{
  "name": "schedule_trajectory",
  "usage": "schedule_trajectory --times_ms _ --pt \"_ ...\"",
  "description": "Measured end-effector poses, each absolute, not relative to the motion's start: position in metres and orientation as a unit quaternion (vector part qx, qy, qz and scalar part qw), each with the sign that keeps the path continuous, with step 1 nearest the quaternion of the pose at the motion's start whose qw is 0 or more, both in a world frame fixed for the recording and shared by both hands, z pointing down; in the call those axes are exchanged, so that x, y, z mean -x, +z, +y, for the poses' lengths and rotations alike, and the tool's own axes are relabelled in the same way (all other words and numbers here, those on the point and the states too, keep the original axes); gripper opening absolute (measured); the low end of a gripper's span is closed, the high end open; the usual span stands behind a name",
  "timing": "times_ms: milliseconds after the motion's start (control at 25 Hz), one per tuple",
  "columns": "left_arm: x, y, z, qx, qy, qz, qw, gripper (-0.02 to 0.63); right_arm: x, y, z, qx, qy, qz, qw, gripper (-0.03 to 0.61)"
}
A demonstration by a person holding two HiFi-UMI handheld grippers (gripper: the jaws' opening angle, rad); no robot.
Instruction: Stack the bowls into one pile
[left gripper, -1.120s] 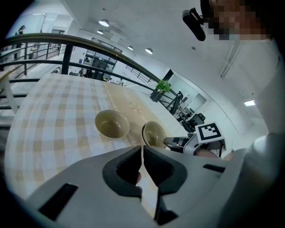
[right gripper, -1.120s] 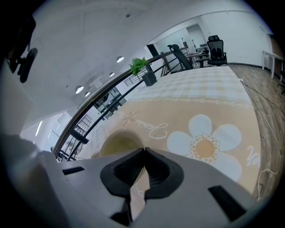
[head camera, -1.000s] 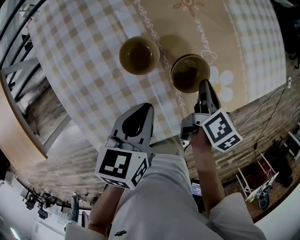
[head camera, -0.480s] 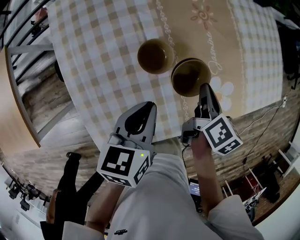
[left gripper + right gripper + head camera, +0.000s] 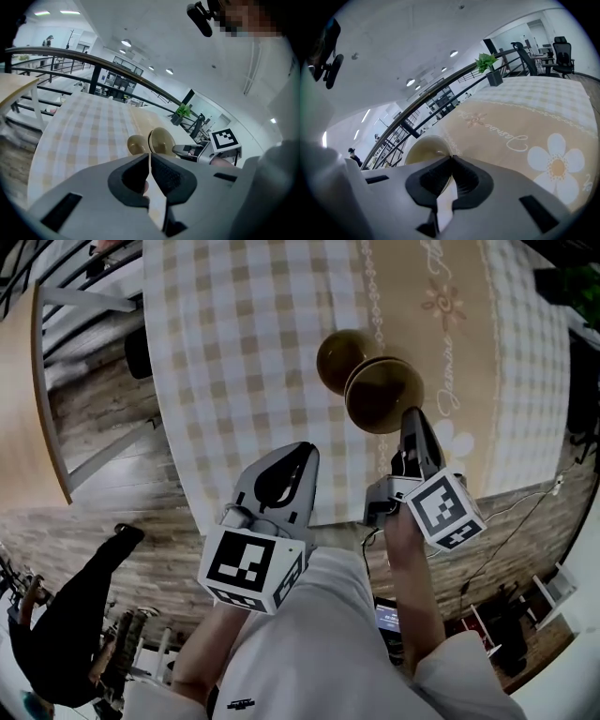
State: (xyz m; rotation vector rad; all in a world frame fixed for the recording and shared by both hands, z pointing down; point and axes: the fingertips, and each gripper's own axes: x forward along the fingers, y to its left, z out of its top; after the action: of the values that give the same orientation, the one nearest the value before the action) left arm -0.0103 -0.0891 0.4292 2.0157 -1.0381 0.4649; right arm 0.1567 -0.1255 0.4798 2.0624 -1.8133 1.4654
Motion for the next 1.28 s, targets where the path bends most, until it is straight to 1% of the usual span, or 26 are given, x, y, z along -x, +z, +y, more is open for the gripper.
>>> schedule_trajectory --times_ms 400,1040,1280 --pt "0.038 0.435 -0.1 -0.771 0.179 -0.447 0.417 0.031 -0.133 0.492 -0.153 -0.638 0.472 -0.606 0.049 0.041" --pt "0.036 0.463 -0.112 -0.746 0.176 -0.461 0.447 0.031 -0.126 0.529 -0.171 -0.625 0.484 -0.606 0.088 0.043" --pt "0.035 0.468 -0.125 -0.744 0.181 -0.46 0.45 0.031 -0.125 0.532 -0.186 -0.625 0.485 -0.605 0.084 0.043"
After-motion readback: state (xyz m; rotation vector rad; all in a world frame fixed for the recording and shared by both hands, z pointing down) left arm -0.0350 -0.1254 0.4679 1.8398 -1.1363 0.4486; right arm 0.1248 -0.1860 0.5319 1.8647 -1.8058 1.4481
